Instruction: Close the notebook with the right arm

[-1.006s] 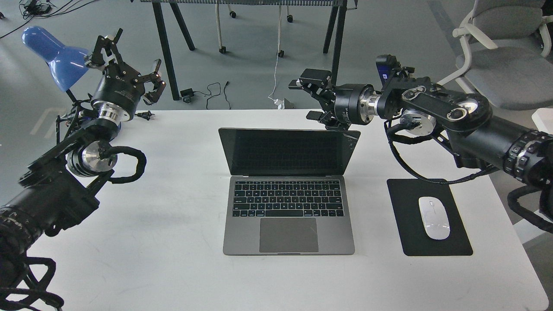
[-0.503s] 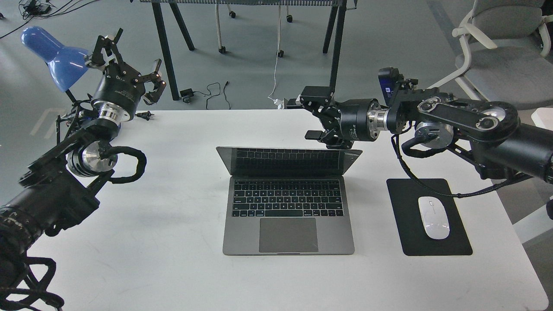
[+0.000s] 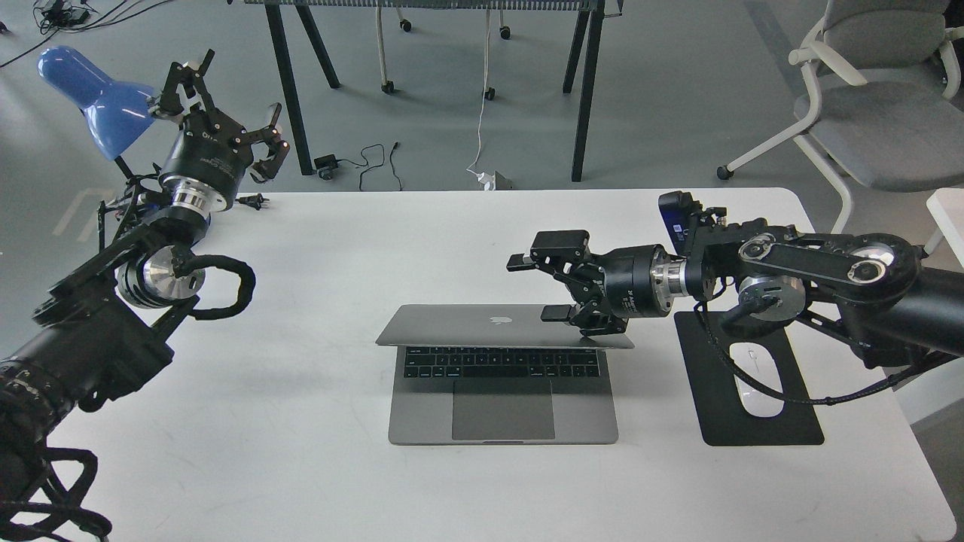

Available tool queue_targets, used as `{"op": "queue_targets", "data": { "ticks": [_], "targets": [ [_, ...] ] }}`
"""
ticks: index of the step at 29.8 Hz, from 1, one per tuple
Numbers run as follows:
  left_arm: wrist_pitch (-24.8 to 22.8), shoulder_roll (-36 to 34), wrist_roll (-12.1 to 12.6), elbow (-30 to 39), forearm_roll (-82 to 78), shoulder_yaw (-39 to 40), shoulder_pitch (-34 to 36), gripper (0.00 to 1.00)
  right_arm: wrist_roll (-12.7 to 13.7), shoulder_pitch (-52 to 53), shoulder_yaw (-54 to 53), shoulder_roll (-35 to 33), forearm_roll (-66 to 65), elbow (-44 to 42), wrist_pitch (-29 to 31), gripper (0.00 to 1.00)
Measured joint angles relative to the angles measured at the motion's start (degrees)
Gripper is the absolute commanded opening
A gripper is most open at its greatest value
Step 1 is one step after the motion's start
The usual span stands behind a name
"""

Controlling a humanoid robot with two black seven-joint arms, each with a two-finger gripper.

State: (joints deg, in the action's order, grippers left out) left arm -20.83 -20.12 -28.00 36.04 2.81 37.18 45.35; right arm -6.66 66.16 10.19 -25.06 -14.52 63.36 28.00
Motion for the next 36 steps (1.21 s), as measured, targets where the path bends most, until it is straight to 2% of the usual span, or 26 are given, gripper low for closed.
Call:
{"op": "queue_targets", "data": {
  "ticks": [21,32,36],
  "targets": [
    [0.00,-0.02,0.00,0.00,0.00,0.00,0.00,1.00,0.78,-13.40,-0.11,0.74,-2.84,-2.29,-1.14,1.00],
    [0.00,-0.02,0.00,0.00,0.00,0.00,0.00,1.00,0.72,-14.37,-0.69,0.79,-2.77,-2.57,-2.07,1.00],
    [0.00,-0.01,0.00,0.00,0.00,0.00,0.00,1.00,0.72,-12.96,-4.08,0.37,-2.64,-2.33,-1.87,1.00]
  ]
}}
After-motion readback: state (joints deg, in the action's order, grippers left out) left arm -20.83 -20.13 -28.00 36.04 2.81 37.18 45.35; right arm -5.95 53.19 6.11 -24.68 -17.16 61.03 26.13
